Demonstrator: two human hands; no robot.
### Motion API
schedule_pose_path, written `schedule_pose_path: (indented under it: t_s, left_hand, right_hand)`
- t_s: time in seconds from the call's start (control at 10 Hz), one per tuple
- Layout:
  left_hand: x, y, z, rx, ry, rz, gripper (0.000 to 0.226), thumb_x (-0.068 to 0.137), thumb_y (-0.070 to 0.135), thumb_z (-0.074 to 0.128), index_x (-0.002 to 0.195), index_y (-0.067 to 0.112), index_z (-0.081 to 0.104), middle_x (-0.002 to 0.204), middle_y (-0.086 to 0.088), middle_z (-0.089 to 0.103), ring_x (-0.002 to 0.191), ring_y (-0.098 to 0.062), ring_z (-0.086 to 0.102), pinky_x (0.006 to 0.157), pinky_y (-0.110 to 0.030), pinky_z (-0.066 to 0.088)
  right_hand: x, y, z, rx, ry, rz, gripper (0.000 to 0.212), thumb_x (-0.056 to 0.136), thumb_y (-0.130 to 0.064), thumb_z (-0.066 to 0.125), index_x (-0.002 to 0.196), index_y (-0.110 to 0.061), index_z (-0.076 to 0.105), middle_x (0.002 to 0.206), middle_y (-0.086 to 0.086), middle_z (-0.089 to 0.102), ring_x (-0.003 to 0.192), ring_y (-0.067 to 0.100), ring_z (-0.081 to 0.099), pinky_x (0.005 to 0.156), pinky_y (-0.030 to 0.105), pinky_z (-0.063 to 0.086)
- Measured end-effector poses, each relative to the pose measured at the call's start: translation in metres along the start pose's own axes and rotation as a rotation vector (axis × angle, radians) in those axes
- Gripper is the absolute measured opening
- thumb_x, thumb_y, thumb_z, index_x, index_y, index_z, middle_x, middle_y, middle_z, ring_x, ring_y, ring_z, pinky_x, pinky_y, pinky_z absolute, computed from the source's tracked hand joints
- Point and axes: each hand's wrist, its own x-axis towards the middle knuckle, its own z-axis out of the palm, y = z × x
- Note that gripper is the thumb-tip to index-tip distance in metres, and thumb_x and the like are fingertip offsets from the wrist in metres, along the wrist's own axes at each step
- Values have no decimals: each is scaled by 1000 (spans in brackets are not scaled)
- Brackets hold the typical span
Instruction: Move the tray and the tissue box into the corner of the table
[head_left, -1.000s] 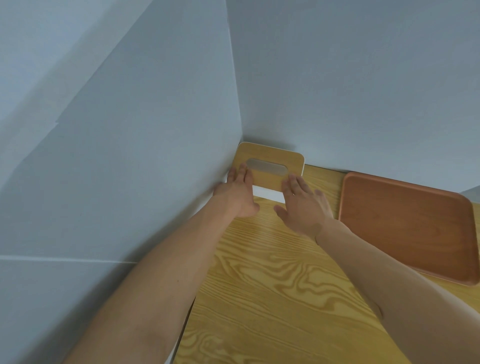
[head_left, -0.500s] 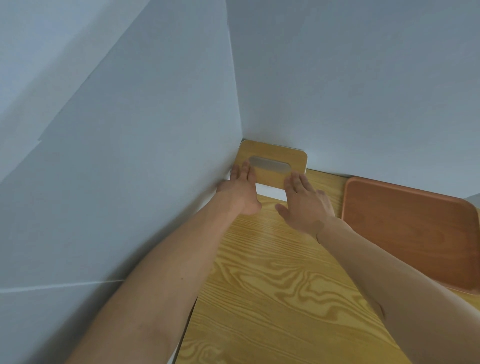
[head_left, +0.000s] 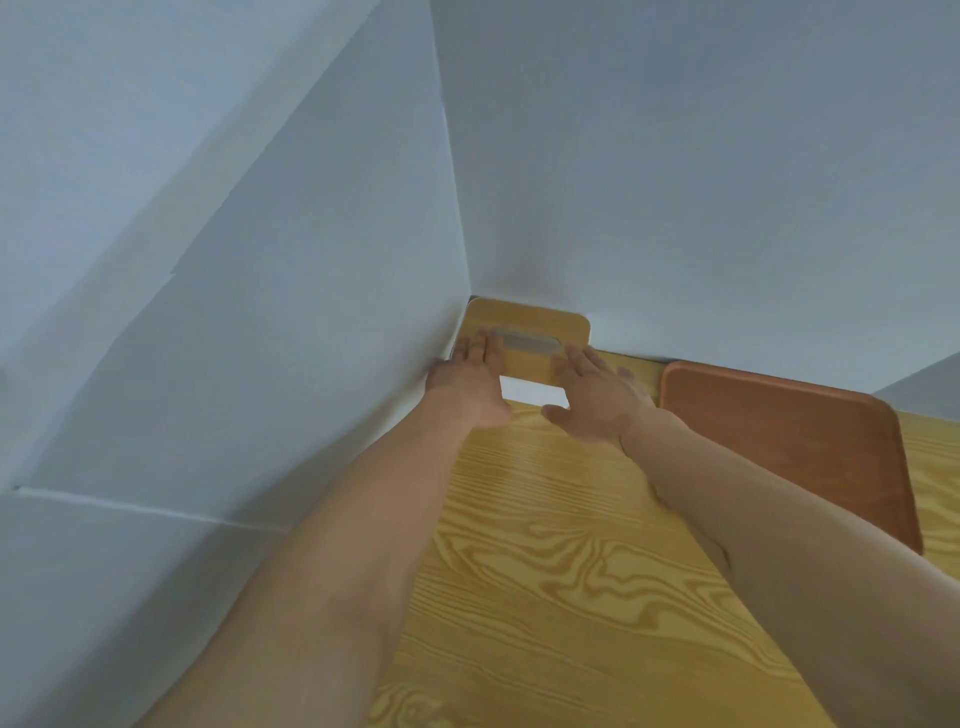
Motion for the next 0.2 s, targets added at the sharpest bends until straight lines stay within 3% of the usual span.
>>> schedule_pose_path:
  t_s: [0.2]
  left_hand:
    - [-26, 7, -12, -88, 68, 51, 74, 87, 45, 52, 154, 24, 29, 161, 2, 28, 146, -24, 26, 104, -50, 42]
  right_hand:
    - [-46, 7, -19, 13, 71, 41, 55, 102, -51, 40, 150, -25, 45, 155, 3, 47, 143, 25, 39, 109, 47, 41]
